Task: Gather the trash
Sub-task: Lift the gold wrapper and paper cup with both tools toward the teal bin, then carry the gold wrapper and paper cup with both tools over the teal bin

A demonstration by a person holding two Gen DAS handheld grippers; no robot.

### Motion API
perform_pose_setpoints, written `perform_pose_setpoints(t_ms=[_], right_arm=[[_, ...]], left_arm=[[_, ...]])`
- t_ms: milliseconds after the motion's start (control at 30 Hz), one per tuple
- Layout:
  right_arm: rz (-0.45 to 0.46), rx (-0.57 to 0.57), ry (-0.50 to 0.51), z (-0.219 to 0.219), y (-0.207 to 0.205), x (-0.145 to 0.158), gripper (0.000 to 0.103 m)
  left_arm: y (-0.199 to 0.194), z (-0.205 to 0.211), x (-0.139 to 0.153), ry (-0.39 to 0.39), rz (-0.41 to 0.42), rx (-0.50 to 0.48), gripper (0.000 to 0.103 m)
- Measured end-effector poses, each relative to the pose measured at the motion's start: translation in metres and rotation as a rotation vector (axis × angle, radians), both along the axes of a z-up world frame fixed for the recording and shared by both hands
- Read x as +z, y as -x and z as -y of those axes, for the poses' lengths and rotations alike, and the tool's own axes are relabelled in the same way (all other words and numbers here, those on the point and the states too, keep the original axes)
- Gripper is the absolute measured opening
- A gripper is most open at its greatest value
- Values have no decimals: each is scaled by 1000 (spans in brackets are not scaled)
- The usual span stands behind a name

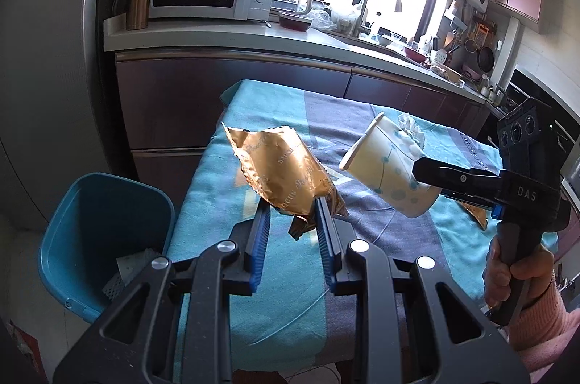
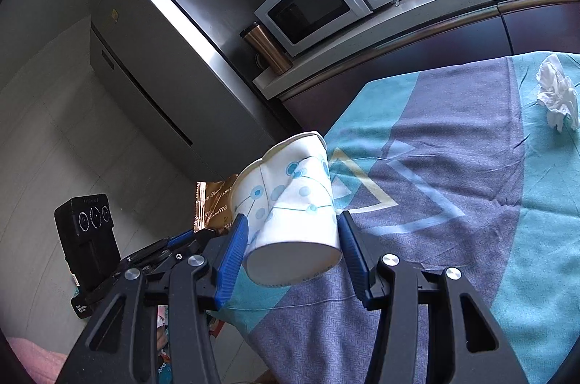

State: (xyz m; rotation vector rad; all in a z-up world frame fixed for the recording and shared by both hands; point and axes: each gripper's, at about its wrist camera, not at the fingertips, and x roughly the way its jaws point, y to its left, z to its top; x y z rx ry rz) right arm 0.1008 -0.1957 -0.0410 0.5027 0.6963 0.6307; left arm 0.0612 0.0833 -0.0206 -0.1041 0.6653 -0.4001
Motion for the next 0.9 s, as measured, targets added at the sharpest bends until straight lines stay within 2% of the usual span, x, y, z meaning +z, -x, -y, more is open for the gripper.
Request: perform_pose_setpoints(t_ms=[900], right_arm=[[1,120,17,-60,-24,-3,49]], left_arm=[[16,-54,-2,-21,19,126,26]])
